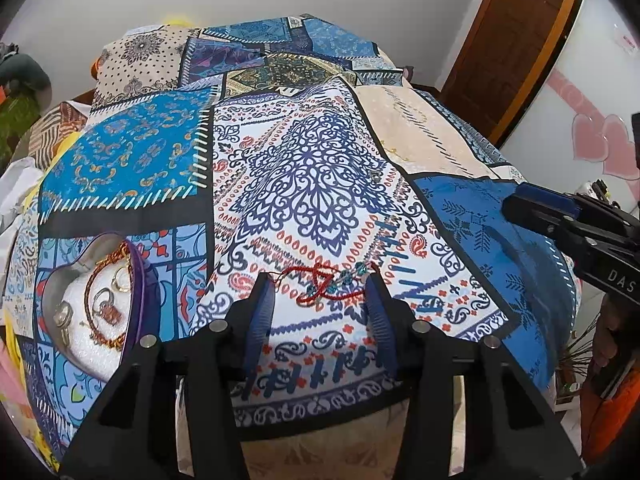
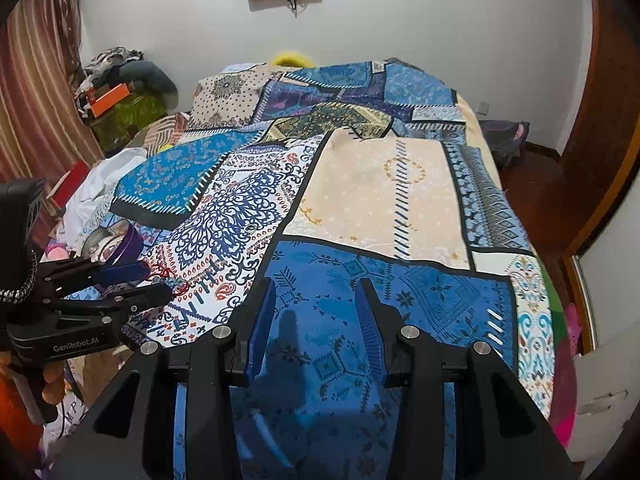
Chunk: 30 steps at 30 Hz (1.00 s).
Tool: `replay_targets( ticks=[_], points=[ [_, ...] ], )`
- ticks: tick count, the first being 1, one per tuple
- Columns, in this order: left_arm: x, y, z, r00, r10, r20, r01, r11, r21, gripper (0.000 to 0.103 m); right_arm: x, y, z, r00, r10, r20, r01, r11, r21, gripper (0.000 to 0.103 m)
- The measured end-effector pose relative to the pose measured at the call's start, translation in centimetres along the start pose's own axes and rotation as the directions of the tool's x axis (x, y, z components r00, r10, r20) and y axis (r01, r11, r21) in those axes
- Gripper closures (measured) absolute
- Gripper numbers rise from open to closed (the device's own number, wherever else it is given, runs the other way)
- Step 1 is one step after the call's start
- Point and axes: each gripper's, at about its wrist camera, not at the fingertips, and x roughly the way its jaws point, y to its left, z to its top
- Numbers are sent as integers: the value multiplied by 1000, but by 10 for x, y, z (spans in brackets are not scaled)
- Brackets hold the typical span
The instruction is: Organize jewelry
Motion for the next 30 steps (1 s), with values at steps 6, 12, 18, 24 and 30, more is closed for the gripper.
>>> replay_targets(
  ticks=[6,12,18,24,30],
  points=[
    [6,-8,2,999,-51,4,50,998,33,89,15,5,7,999,34,-24,-35,998,-43,65],
    [6,-12,4,999,-50,21,49,997,53,97,34,16,19,991,112,-79,-121,986,-115,65],
    [-3,3,17,996,-30,83,28,999,18,97,58,28,32,980,153,-126,-173,971,-166,65],
    [-10,11,26,991,-24,132,21,999,25,97,79,32,40,975,146,-167,-176,967,-184,80],
    [-6,15,27,990,-34,138,32,999,19,97,87,36,43,976,133,-174,-170,960,-221,88]
  ],
)
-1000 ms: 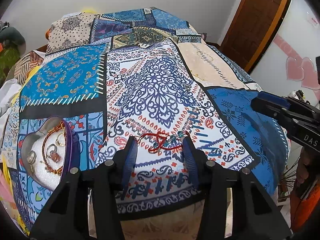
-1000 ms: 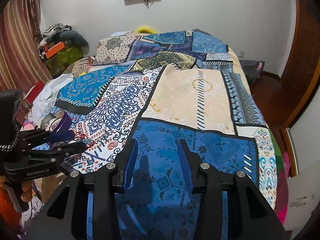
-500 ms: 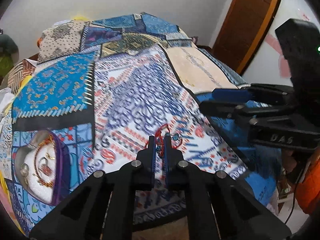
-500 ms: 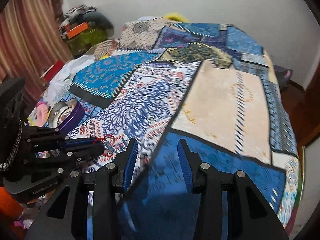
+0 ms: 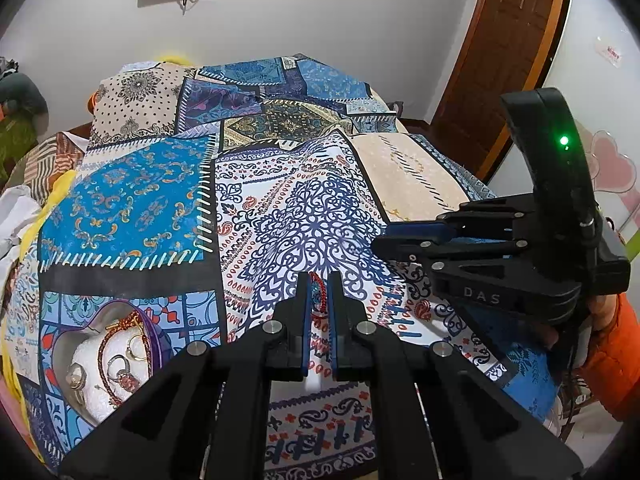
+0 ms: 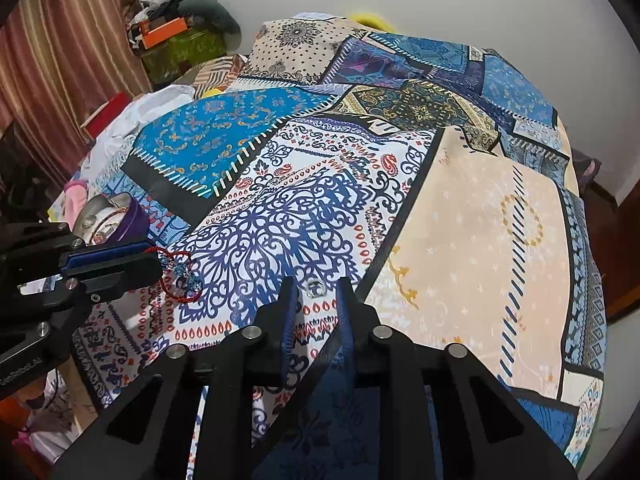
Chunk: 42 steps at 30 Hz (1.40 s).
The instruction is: Organize jewelry
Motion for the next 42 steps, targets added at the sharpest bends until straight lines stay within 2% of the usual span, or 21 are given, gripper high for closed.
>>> replay_targets(
  ticks=[3,9,19,30,42],
  points=[
    [0,1,-1,1000,1,2,-1,1000,-7,97,4,2,0,1000,4,-3,-4,1000,-11,94],
    [-11,1,0,1000,17,20,-17,1000,-19,97,0,2,1,1000,-11,16,11,1000,-5,94],
    [-55,-3,7,994,42,103,-41,999,-18,97,-44,14,3,994,-17,112,14,1000,27,94],
    [-113,9,4,977,79,198,-75,997,-32,97,-93,57,13,973,-31,230,31,1000,1,94],
    [-147,50,-10,963,142,230,-124,988,-88,97,-93,111,25,964,26,266,-11,998,-57,94]
  ],
)
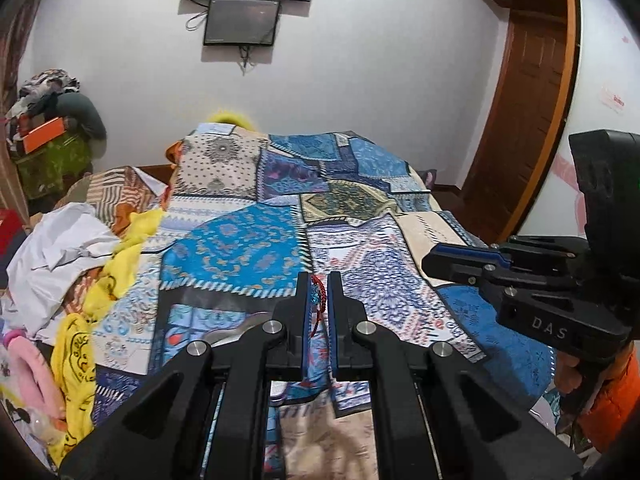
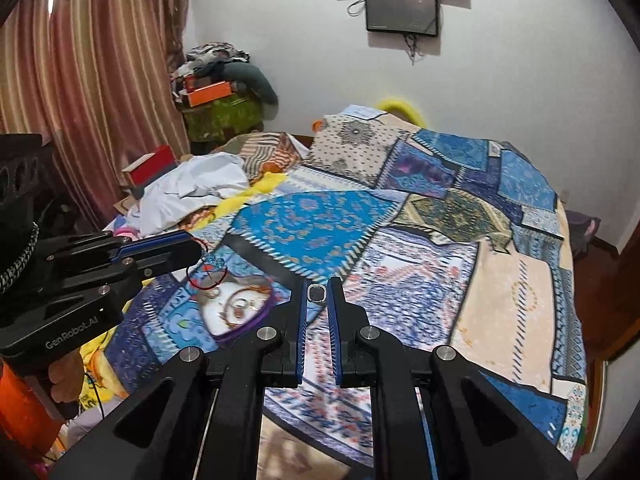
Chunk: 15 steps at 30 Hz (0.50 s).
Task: Organize jewelry
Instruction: 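Carry the items to the heart box with both tools and lower them inside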
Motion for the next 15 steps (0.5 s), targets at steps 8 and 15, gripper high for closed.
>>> replay_targets(
  ticks=[8,15],
  points=[
    [0,31,-9,999,32,-24,-32,999,-39,97,21,26,3,999,51,-15,-51,998,-19,94],
    [11,54,-22,997,40,-64,-44,997,-64,97,50,43,2,994,95,-62,-96,995,-22,94]
  ],
)
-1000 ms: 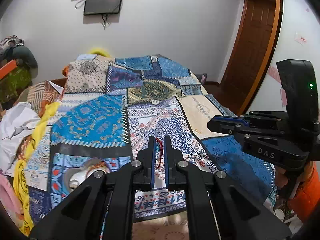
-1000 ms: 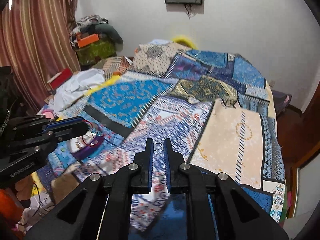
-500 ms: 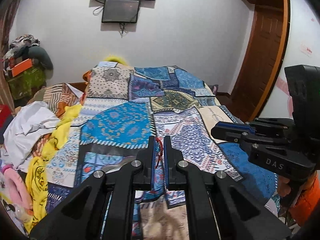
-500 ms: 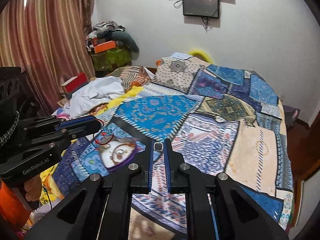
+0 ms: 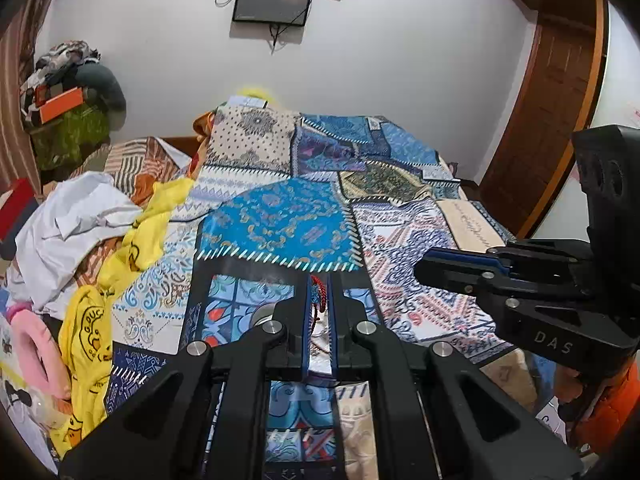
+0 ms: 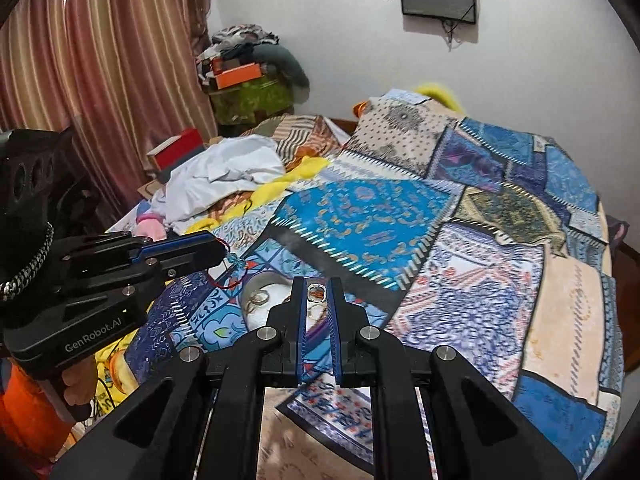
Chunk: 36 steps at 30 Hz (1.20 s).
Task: Organize jewelry
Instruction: 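Carry the items to the heart box with both tools and lower them inside, then open both tools over the heart box to release the items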
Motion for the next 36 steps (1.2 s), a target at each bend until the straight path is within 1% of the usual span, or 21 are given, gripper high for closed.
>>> replay_targets(
  ticks=[5,9,14,18,28,32,36],
  points=[
    [12,13,-5,999,-6,-33,6,1000,-24,97,21,7,-2,999,33,-39,-33,999,3,94],
    [21,19,-9,998,-26,-52,24,999,-39,97,37,12,-6,995,54,-79,-54,999,8,94],
    [31,24,-15,996,-52,-75,48,997,-54,97,58,21,-16,987,68,-147,-69,998,-3,94],
    [40,28,-19,992,-76,-101,69,995,-68,97,68,27,-22,980,77,-183,-81,997,-17,94],
    [59,31,-28,984,-84,-159,73,995,-73,98,82,27,-27,971,69,-229,-77,997,-25,94],
    [58,30,-29,984,-78,-162,69,995,-66,98,87,26,-28,967,76,-242,-83,996,-19,94],
    [57,29,-28,984,-70,-164,61,996,-61,97,86,27,-27,969,71,-235,-78,997,-21,94]
  ],
)
